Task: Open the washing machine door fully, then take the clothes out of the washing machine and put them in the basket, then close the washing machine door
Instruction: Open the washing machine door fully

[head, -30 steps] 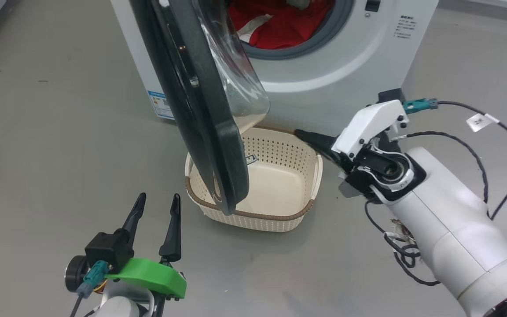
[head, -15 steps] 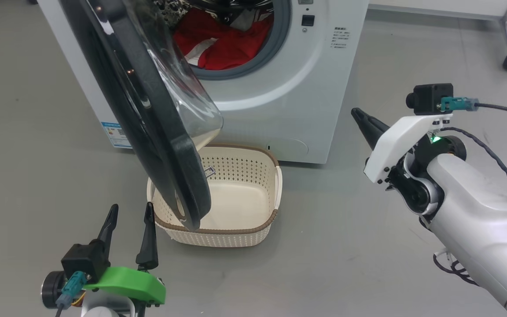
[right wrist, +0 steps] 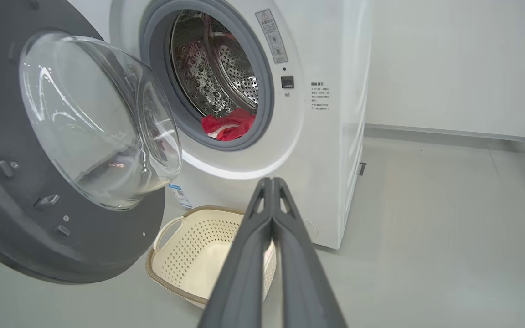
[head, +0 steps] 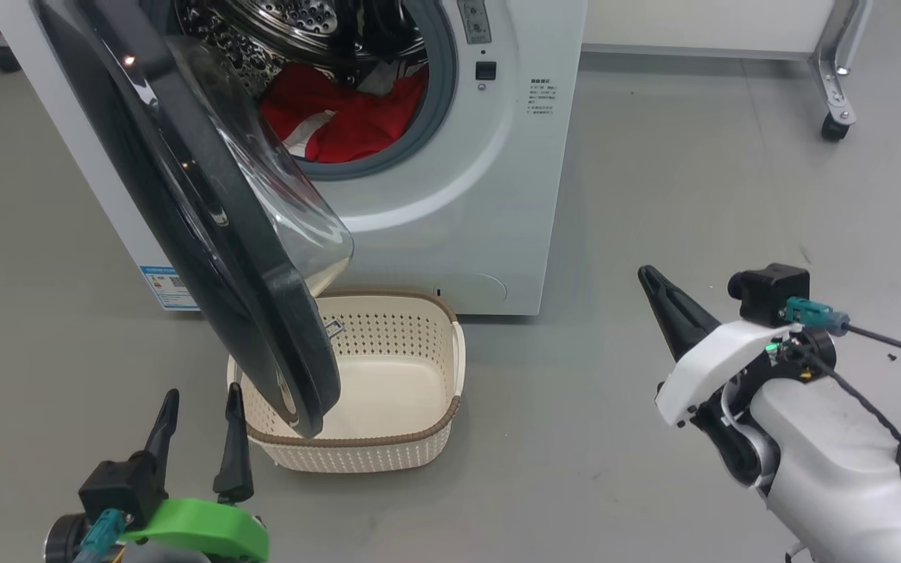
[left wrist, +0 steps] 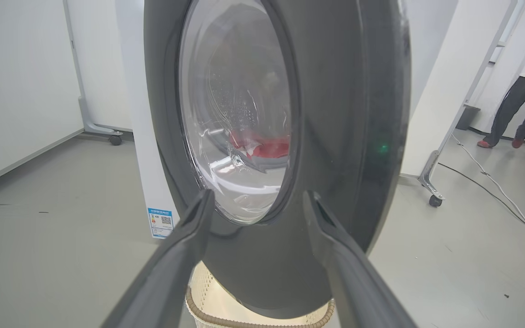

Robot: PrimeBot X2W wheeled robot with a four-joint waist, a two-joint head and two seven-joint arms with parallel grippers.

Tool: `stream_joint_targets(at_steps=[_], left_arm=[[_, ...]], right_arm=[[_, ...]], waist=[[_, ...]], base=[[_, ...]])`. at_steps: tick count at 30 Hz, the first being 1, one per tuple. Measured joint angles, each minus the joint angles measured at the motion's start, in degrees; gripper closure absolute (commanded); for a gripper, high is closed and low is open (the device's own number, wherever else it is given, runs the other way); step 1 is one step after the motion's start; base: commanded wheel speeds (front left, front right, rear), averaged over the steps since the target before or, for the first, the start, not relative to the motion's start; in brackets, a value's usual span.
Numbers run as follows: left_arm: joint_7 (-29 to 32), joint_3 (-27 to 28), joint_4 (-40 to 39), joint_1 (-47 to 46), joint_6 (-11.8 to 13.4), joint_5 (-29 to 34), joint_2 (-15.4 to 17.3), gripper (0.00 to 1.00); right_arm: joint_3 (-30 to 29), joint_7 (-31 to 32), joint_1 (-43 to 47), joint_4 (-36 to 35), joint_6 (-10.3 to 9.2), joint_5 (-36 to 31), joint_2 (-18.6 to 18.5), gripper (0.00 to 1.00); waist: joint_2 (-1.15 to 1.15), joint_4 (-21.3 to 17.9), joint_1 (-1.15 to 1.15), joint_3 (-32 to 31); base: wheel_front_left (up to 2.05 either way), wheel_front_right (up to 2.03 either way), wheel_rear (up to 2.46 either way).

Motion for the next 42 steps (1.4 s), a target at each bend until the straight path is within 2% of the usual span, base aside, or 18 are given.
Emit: stream_joint_targets(at_steps=[6,10,14,22,23,24,25,26,42], left_arm=[[0.0,2.1,-0.8,2.8,0.0,0.1,0.0,0.0],[0.0,3.0,-1.2,3.2,0.0,0.1,0.0,0.0],[0.0,3.5,-1.3,3.8,0.0,0.1,0.0,0.0],[0.0,3.8,-2.0,3.9,-0.6,0.2,0.0,0.0],[0.0,3.8,-2.0,3.9,-0.6,0.2,0.0,0.0],[0.0,3.9,-2.1,3.9,-0.6,0.4,0.0,0.0],[0.0,3.9,-2.2,3.9,-0.6,0.6,0.0,0.0],[0.0,4.0,-2.2,3.9,-0.8,0.6,0.0,0.0],[0.0,4.2,-2.5,4.4,-1.5,1.0,-0.1,0.0]], right_arm=[[-1.4,1.1,5.3,-0.8,-3.16,0.0,0.7,1.0],[-2.9,1.2,7.2,-1.8,-4.32,-0.1,1.1,1.0],[-5.9,1.4,8.9,-4.1,-6.26,-1.6,1.4,1.0],[-10.5,1.4,11.1,-9.1,-7.78,-7.5,1.3,1.0],[-10.7,1.4,11.8,-9.4,-7.8,-8.0,1.4,0.7],[-11.1,1.4,12.5,-9.8,-7.81,-8.3,1.4,0.3],[-11.5,1.4,13.1,-10.2,-7.88,-8.9,1.4,0.05],[-12.0,1.4,13.6,-10.7,-8.33,-9.5,1.4,0.0],[-16.9,1.4,19.9,-15.5,-9.32,-15.3,2.6,0.0]], waist=[[0.0,-1.2,0.0,-1.3],[0.0,-2.0,0.0,-1.6],[0.0,-2.5,0.0,-1.8],[0.0,-2.9,0.0,-1.7],[0.0,-3.0,0.0,-1.6],[0.0,-3.0,0.0,-1.6],[0.0,-3.0,0.0,-1.6],[0.0,-3.0,0.0,-1.6],[0.0,-3.1,0.0,-1.2]], base=[[0.0,0.0,0.0],[0.0,0.0,0.0],[0.0,0.0,0.0],[0.0,0.0,0.0],[0.0,0.0,0.0],[0.0,0.0,0.0],[0.0,0.0,0.0],[0.0,0.0,0.0],[0.0,0.0,0.0]])
